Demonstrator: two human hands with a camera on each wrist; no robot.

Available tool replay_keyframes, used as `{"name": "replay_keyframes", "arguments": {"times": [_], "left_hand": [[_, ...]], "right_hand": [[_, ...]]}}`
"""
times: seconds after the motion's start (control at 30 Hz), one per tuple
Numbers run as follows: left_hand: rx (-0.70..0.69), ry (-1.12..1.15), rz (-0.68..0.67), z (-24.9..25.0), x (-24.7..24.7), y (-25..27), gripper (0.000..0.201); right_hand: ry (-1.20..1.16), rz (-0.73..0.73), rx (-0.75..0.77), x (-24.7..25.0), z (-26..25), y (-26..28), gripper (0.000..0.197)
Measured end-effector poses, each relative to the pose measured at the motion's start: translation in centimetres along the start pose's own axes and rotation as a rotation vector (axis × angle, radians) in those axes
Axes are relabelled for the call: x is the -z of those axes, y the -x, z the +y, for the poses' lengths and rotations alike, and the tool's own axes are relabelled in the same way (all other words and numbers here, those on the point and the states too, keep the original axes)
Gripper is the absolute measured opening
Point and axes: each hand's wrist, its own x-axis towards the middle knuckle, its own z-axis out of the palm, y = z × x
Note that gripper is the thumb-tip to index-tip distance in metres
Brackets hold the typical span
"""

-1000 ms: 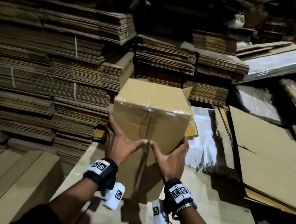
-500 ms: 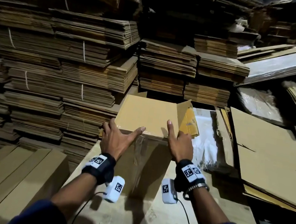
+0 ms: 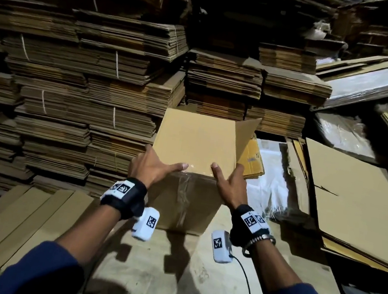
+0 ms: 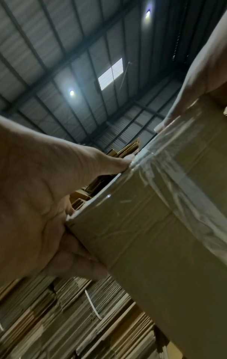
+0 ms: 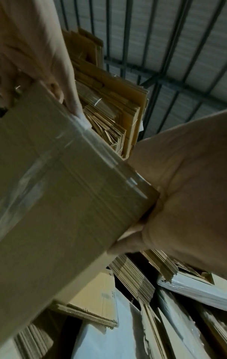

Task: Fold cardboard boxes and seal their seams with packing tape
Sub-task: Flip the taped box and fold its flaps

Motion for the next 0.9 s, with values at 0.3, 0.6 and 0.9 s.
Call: {"name": "replay_keyframes", "arguments": {"times": [0.3, 0.6, 0.9], "left_hand": [[0.000, 0.119, -0.030, -8.2, -6.7, 6.4, 0.106], [0.002, -0.099, -0.410, -19.2, -12.3, 11.0, 0.074], [-0.133, -0.036, -0.337, -15.6, -11.2, 11.4, 0.139]], "right_hand": [[-0.069, -0.133, -0.024, -1.0, 7.4, 5.3, 0.084], [0.273, -0.367, -0.370, -2.4, 18.2, 11.3, 0.071], [0.351, -0.591, -0.564, 0.0, 19.5, 12.8, 0.066]]}}
